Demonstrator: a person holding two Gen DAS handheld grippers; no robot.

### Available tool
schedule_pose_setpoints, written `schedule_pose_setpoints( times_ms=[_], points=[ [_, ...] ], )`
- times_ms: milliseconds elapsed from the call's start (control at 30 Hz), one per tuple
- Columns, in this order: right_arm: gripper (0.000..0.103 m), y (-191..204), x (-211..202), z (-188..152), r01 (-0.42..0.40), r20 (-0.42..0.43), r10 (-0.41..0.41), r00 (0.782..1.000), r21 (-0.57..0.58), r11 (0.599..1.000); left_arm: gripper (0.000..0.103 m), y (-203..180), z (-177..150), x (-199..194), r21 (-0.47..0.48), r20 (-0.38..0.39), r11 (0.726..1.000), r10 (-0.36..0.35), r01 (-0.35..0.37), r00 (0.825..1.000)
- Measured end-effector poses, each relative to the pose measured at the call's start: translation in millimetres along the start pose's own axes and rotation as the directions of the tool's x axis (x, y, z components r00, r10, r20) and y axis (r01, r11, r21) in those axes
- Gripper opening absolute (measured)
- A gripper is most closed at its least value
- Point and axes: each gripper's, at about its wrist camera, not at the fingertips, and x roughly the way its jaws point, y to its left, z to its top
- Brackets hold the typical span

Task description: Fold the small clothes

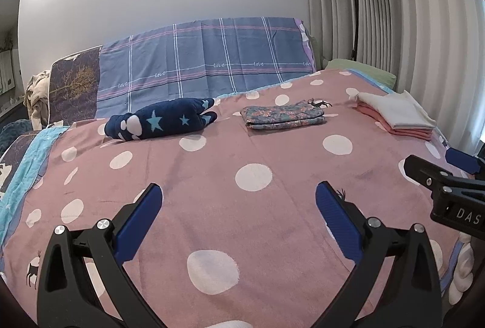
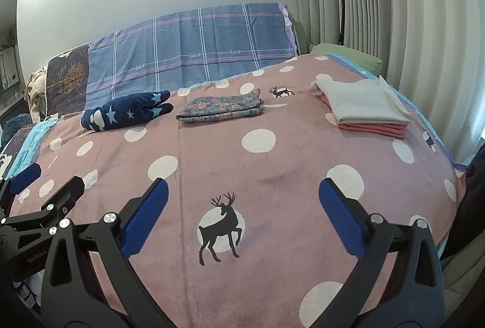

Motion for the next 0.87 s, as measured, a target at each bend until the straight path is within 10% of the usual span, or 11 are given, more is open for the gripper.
schedule_pose_setpoints(
  times_ms=[867],
  points=[
    [0.101,-5,18,-6,-0.015,-0.049,0.016,0.999,0.026,1.0,0.101,-10,-4,16,0.012,-0.062,1.0,-0.012,0.013,0.998]
  ],
)
